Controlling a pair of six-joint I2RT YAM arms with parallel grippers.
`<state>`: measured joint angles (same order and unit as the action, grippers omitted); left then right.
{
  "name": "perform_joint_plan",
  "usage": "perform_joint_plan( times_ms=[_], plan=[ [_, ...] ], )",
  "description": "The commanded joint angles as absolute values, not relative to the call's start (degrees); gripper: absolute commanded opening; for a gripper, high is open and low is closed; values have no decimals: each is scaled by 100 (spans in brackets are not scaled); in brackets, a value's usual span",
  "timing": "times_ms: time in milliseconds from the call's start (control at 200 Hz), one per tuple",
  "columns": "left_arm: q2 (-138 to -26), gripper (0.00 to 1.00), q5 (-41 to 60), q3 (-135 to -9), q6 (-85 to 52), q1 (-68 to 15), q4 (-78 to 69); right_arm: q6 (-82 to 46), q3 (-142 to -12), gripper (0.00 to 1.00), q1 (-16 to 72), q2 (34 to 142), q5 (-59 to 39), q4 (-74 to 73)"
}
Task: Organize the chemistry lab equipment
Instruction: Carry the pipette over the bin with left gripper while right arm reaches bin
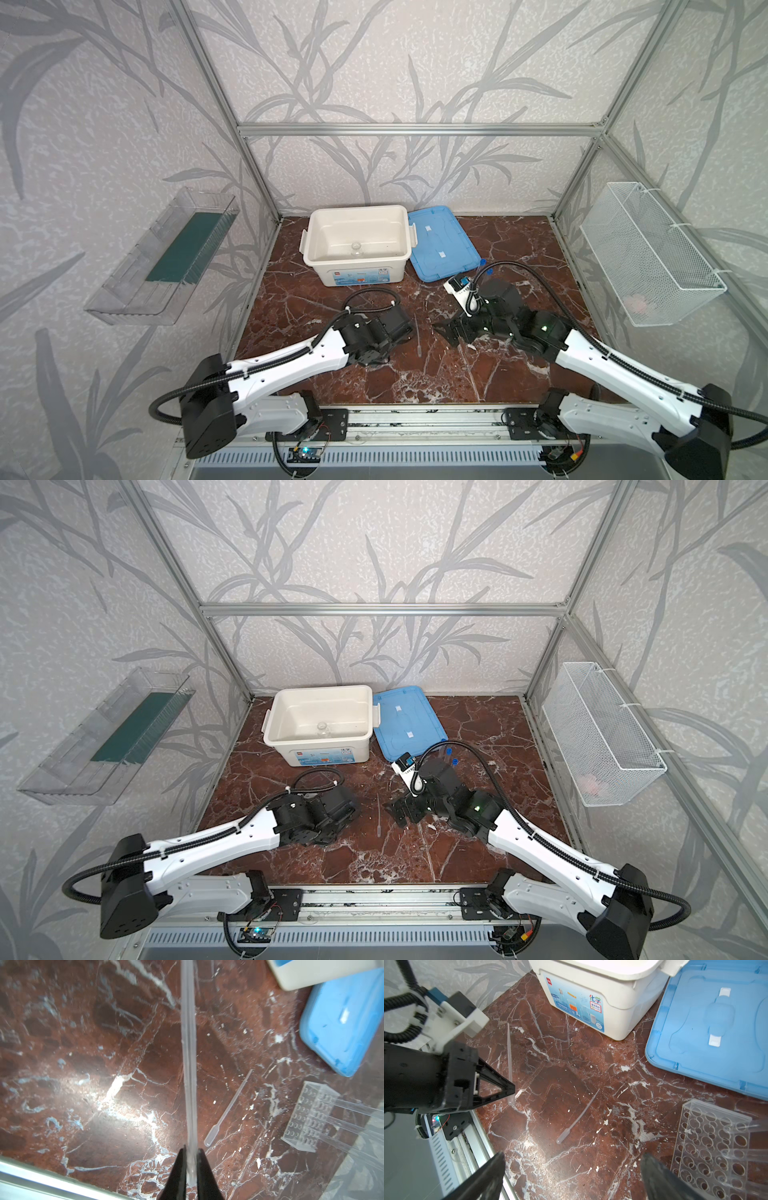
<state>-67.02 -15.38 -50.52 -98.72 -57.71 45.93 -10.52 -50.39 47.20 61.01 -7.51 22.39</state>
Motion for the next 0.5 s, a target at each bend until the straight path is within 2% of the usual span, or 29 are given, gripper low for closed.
perform_joint_plan(
  times_ms=[0,85,235,425,495],
  plan=[
    [-6206,13,-2427,-5159,-8623,-5789,4653,-1192,-5387,99,4728,6269,-650,2026],
    [-5942,13,-2719,-5334,-7841,-5768,4515,-1286,-5580,99,4704,6407,-709,1844],
    [-5817,13,-2581,-5939,-6450,-5388,4604,-1321,-6144,99,4643,6815,-799,1740],
    [-6177,12,-808,-6646,-4834,-4095,4119,-1448,-6965,99,4536,7470,-1012,1667],
    [-6602,12,-601,-7247,-4348,-3855,4424,-1435,-7264,99,4510,7715,-1037,1716]
  ],
)
